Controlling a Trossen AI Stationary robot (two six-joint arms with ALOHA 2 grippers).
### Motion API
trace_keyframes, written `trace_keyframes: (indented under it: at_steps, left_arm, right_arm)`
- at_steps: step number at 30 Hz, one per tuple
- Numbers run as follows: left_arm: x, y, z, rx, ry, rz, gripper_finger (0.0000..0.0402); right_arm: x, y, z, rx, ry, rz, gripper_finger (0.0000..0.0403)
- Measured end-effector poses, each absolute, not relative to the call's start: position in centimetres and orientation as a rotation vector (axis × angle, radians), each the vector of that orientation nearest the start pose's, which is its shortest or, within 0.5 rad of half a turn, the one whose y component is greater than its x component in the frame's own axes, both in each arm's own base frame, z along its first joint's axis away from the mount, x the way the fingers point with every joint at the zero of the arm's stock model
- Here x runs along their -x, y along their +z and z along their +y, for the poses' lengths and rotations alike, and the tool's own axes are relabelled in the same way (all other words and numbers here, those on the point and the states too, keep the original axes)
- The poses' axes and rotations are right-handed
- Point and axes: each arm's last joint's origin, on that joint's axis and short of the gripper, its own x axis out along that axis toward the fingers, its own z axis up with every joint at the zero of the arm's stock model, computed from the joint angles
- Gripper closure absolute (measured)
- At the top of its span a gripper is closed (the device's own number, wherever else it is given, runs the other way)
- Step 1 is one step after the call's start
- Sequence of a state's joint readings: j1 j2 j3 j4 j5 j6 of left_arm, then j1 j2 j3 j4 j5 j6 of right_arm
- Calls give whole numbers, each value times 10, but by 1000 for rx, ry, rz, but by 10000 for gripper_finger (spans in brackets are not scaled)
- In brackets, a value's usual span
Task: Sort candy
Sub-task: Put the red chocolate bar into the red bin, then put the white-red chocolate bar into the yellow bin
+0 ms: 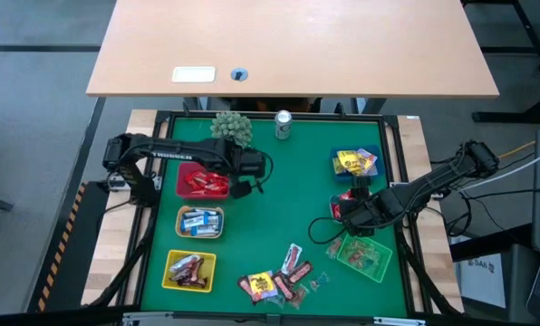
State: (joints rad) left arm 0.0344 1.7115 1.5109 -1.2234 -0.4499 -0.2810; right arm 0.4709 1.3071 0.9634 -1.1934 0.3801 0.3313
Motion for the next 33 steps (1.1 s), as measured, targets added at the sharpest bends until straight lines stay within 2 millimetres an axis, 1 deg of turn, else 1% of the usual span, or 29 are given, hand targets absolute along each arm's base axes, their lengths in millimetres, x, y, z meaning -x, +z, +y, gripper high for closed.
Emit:
trace_keyframes:
  at_steps: [3,6,9,13,17,21,27,31,33]
  left_arm:
    - [-315,272,34,-32,597,1407,390]
    - [-309,257,39,25,569,1473,390]
    - [-302,242,39,62,560,1536,390]
    - [-291,224,38,52,569,1623,389]
    - [-283,212,37,88,627,1658,375]
    - [-279,205,37,111,663,1673,340]
    - [-279,205,36,179,698,1660,288]
    - [-279,206,34,211,724,1647,278]
    - [-280,210,30,213,721,1625,278]
  right_arm:
    - [-188,238,84,359,-158,1374,219]
    - [-188,238,84,359,-157,1373,219]
    - [-189,238,84,350,-155,1358,219]
    - [-193,238,86,331,-146,1322,219]
    - [-197,239,88,339,-109,1289,219]
    - [-201,239,91,346,-57,1253,219]
    - [-208,241,96,319,17,1187,219]
    - [-214,243,100,273,55,1126,219]
    - [-218,245,102,245,76,1087,219]
